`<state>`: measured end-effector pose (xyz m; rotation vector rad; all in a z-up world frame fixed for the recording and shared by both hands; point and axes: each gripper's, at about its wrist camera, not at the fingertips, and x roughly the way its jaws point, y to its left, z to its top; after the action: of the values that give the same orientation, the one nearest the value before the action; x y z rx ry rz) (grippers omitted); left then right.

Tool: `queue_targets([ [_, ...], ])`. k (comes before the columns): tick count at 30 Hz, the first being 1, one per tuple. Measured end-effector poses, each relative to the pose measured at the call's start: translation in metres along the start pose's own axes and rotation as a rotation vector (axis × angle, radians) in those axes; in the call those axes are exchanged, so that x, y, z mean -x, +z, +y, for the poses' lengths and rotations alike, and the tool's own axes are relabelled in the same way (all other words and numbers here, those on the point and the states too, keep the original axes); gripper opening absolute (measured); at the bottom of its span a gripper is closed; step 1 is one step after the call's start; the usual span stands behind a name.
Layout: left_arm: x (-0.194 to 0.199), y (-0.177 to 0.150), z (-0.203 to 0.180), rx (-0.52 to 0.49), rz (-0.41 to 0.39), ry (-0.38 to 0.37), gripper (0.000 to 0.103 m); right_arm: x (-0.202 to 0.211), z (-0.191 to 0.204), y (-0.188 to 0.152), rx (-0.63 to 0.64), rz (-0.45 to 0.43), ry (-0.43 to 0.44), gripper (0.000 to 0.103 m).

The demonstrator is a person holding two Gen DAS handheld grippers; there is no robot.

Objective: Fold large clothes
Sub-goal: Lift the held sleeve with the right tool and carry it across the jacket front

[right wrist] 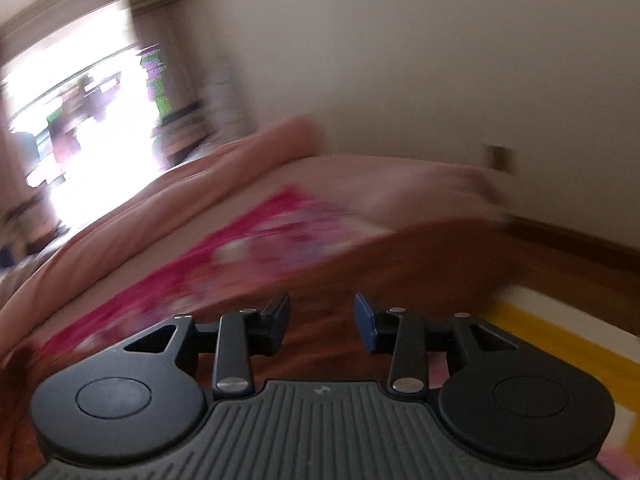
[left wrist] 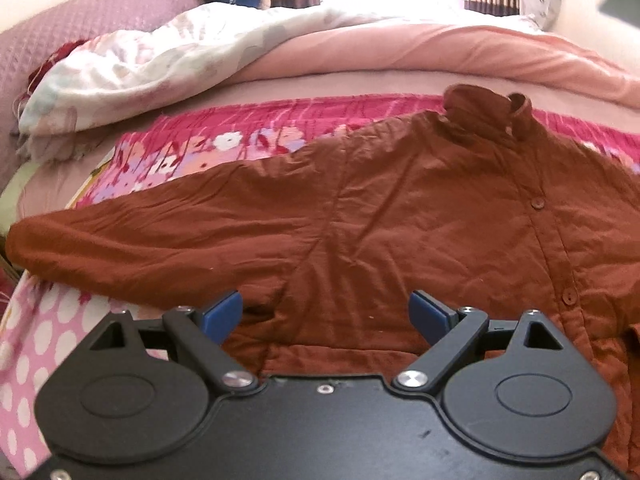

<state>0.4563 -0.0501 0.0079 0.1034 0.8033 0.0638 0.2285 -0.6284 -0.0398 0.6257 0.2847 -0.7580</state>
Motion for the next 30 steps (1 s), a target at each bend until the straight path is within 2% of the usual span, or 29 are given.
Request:
queue_targets([
  [5, -0.002, 0.001, -0.018, -0.016, 0.024, 0.028, 0.093, -0.027, -0.062, 0.002, -0.197, 0.033, -0.053, 0.057],
  [10, -0.002, 0.0, -0.022, -0.017, 0.037, 0.061, 0.093, -0.062, -0.084, -0.001, -0.338, 0.075, -0.036, 0.057],
  [12, -0.002, -0.001, -0.022, -0.013, 0.045, 0.071, 0.093, -0.073, -0.084, -0.006, -0.364, 0.046, -0.021, 0.052],
  [14, -0.002, -0.001, -0.022, -0.01, 0.05, 0.08, 0.093, -0.081, -0.078, -0.004, -0.355, 0.04, -0.029, 0.049],
  [15, -0.001, -0.002, -0.021, -0.009, 0.05, 0.082, 0.093, -0.086, -0.075, -0.003, -0.34, 0.038, -0.037, 0.04],
  [16, 0.001, -0.002, -0.02, -0.008, 0.049, 0.084, 0.093, -0.091, -0.072, -0.002, -0.323, 0.042, -0.044, 0.022],
  [19, 0.005, -0.004, -0.016, 0.0, 0.042, 0.087, 0.093, -0.092, -0.06, -0.001, -0.274, 0.03, -0.058, 0.006],
  [23, 0.005, -0.005, -0.008, 0.02, 0.042, 0.084, 0.093, -0.07, -0.036, 0.01, -0.188, -0.033, -0.034, 0.004],
  [26, 0.004, -0.006, -0.003, 0.036, 0.045, 0.073, 0.093, -0.053, -0.016, 0.022, -0.146, -0.066, 0.028, 0.004],
  [30, 0.004, -0.006, 0.003, 0.049, 0.038, 0.037, 0.093, -0.02, 0.031, 0.034, -0.051, -0.125, 0.126, 0.004],
])
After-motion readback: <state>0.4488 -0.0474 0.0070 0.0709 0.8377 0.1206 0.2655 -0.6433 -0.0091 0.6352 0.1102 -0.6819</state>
